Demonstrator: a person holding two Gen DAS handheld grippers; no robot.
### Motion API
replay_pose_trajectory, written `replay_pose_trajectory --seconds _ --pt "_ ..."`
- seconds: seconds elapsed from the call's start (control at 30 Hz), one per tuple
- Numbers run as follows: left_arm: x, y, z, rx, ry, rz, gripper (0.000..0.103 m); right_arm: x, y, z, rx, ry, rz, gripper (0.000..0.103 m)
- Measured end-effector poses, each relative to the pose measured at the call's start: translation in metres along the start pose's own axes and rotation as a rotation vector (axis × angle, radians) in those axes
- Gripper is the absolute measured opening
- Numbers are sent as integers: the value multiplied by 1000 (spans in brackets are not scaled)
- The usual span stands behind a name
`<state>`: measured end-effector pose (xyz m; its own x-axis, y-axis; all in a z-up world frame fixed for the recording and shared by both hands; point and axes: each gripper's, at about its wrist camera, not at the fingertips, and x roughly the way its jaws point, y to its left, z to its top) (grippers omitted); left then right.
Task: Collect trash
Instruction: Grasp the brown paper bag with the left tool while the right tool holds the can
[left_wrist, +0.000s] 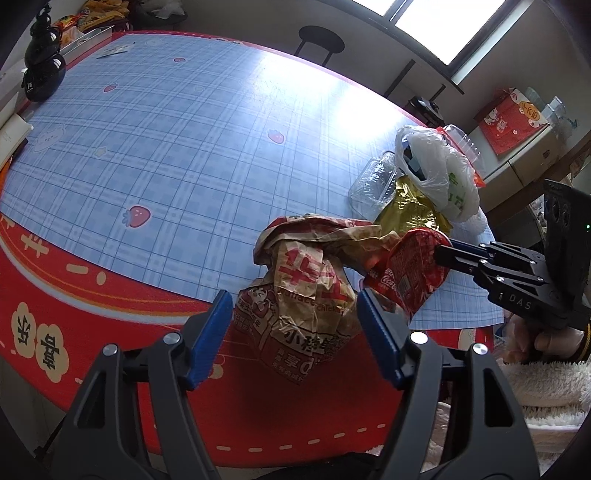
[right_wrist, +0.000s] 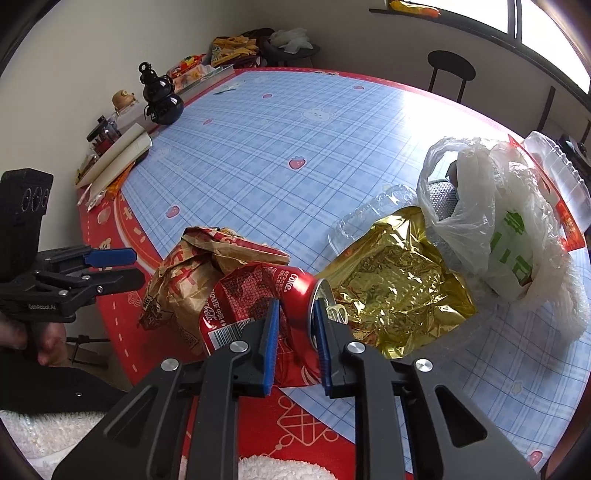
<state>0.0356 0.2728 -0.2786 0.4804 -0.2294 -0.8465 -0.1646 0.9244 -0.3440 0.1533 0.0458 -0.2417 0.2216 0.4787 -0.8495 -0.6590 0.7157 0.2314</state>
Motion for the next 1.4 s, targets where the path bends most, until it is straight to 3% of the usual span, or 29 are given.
replay_pose_trajectory --seconds 0.13,0.5,0.73,0.97,1.03,1.13,1.4 --pt "9 -7 1 14 22 -5 70 -20 -4 -8 30 -56 -20 20" --pt "43 -24 12 40 79 28 78 -89 -36 -24 134 -249 -173 20" --pt "64 -31 17 48 85 89 82 -110 -54 -42 213 -281 -235 20" --pt "75 -34 26 35 73 105 84 -120 -61 -43 243 -313 -269 20" --pt "75 -31 27 28 74 115 79 -120 -59 -39 238 -317 -273 20" --pt "70 -21 30 17 55 105 60 -118 -54 -31 224 -324 -279 20" --pt "22 10 57 8 -78 105 57 -114 -41 -10 204 -350 -322 20"
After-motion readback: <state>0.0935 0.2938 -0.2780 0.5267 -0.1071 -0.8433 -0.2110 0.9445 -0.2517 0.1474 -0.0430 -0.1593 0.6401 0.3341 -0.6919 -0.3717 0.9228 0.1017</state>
